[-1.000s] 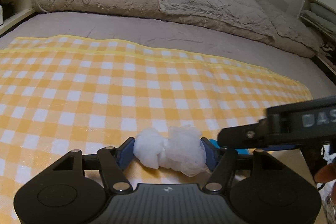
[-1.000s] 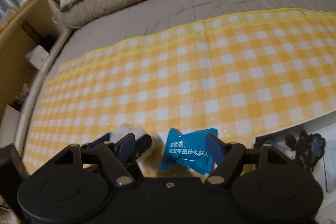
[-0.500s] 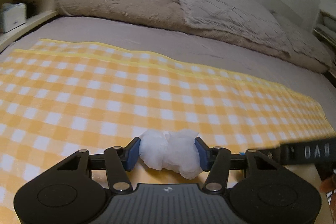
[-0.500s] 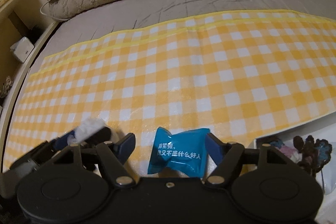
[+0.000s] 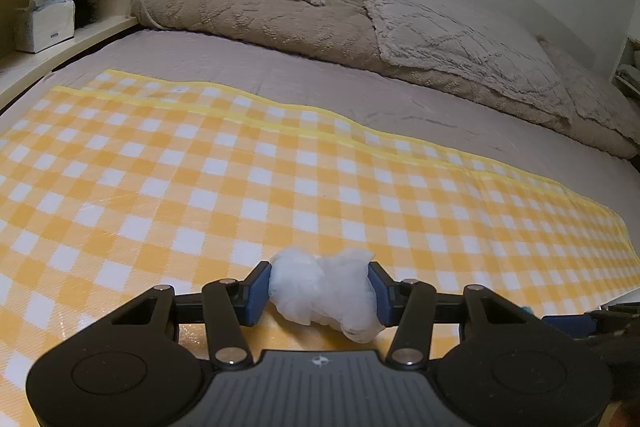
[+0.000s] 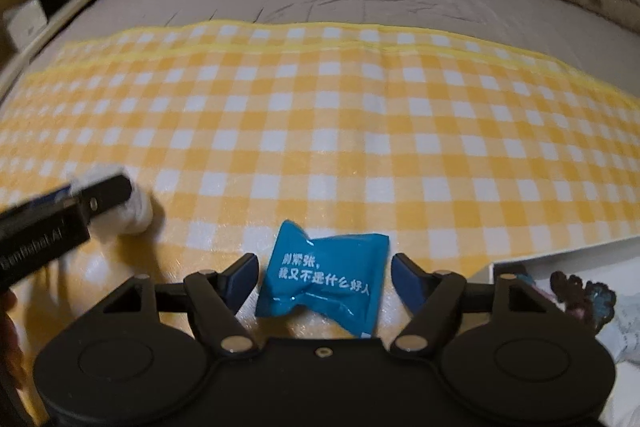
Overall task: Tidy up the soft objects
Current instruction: 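Grasp the white fluffy ball with left tool while right grasps blue packet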
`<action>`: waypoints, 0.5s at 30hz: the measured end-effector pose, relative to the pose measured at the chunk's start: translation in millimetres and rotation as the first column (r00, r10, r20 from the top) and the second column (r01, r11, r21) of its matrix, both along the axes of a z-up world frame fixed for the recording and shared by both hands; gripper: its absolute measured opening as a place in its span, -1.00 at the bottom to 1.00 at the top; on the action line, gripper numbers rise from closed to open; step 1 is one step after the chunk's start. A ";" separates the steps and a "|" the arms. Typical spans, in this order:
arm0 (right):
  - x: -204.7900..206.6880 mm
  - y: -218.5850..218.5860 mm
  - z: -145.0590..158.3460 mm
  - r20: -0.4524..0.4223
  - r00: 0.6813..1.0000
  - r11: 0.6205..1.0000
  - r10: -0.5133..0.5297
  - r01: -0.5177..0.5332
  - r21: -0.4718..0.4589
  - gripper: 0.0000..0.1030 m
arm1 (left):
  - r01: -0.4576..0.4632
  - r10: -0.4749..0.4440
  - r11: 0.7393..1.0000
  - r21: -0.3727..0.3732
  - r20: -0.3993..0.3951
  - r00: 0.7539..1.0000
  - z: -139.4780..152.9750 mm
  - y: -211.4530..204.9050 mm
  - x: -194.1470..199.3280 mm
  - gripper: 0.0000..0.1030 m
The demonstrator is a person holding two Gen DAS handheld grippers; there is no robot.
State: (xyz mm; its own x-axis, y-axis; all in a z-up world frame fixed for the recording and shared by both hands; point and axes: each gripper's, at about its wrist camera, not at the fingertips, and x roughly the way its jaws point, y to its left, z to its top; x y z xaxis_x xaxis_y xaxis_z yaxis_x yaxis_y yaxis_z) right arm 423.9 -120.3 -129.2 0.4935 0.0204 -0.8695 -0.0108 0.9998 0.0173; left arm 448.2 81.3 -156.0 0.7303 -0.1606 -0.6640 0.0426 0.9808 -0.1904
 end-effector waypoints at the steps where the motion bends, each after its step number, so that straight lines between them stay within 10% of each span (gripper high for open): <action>1: -1.1 3.2 -1.8 0.002 1.000 0.999 0.021 -0.021 -0.026 0.41 | 0.001 -0.001 1.000 -0.001 -0.001 1.000 0.0 -0.3 0.1 0.00; 15: -10.1 16.2 -4.8 0.022 0.986 0.985 0.168 -0.167 -0.031 0.03 | 0.000 0.000 1.000 0.014 -0.022 1.000 1.1 -6.3 1.4 -0.04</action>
